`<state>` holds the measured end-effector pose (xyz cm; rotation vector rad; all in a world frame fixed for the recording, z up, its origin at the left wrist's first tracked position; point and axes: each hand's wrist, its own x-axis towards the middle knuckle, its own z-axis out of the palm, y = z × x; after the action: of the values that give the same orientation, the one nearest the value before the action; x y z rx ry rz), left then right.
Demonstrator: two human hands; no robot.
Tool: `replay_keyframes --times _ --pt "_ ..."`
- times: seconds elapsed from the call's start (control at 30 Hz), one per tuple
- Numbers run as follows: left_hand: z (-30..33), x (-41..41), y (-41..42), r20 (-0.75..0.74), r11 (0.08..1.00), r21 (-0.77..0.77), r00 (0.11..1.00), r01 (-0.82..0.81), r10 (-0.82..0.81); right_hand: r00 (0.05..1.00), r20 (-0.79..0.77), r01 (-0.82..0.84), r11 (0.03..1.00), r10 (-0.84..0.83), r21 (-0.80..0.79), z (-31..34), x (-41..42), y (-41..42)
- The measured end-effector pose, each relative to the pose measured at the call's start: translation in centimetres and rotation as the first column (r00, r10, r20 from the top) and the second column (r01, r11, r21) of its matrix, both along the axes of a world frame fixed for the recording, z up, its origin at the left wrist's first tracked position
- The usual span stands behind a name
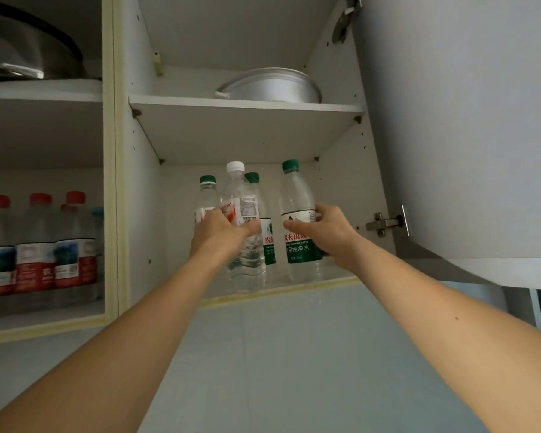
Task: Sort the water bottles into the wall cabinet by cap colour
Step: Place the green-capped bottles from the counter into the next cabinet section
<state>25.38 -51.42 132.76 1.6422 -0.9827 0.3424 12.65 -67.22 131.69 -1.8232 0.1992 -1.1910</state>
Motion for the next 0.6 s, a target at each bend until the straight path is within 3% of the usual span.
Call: replay_keyframes --times 0.37,0.6 --pt "0.1 2.0 -6.4 0.084 0.989 0.043 0.987 -0.139 0.135 0.997 -0.02 0.074 0.997 -0.075 -0.019 -0.1 4.1 -3.3" --pt "0.0 2.8 -7.7 0.059 0.996 0.066 0.997 -0.051 0.047 0.997 -0.04 0.064 0.998 -0.064 -0.009 -0.5 5.1 -4.6"
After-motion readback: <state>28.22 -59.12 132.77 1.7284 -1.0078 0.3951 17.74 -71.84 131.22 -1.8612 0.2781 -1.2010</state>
